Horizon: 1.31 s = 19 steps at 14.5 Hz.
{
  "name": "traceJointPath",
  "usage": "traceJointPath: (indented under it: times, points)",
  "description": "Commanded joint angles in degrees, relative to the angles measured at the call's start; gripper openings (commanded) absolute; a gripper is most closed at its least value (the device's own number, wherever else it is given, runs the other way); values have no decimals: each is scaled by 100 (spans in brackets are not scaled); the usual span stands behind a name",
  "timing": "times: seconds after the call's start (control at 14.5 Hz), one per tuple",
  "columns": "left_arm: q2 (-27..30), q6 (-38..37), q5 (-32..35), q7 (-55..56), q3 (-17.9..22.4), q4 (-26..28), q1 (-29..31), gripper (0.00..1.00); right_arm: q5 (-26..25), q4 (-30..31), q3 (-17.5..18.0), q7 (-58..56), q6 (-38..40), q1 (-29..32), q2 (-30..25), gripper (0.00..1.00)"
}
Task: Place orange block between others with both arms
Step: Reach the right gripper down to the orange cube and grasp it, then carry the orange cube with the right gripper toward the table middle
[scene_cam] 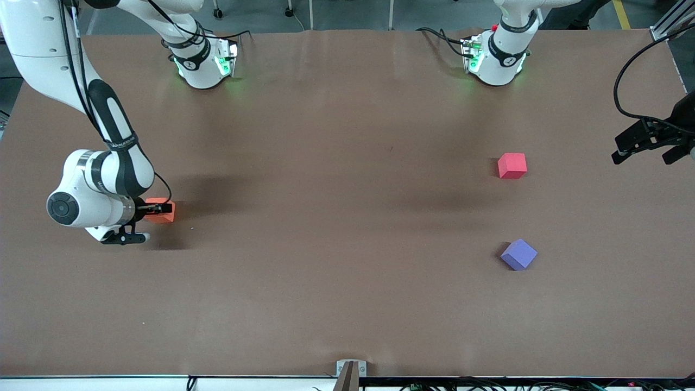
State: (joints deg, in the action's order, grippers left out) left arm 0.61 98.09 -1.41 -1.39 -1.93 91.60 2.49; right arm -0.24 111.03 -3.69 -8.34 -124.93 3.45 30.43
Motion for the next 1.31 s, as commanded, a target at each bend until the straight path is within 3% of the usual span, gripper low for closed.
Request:
traceJointPath:
  times: [0.0,0.21,0.41,0.55,0.76,1.04,1.24]
  points:
    - [-35,-97,-35,51,-10,-90,-3,100,-11,-64,35,-45,13,-28,-125,45]
    - [-35,-97,-35,51,-10,-90,-3,100,-11,-370,52,-797,265,-230,-239,33]
    - [-44,-97,-44,51,-10,-90,-3,100,16,-1659,499,-1153,1652,-729,-204,32]
    - [-44,-97,-35,51,-10,-90,-12,100,-90,-2557,641,-1135,2304,-1536,-169,28]
    - [-44,-97,-35,51,-10,-90,-12,100,-55,-2814,694,-1301,2228,-2337,-82,27]
    - [-44,-97,-35,51,-10,-90,-12,100,-81,-3358,685,-2266,1202,-3463,787,27]
    - [-44,-97,-35,51,-18,-90,-12,100,-90,-3999,685,-2646,918,-3947,1376,27]
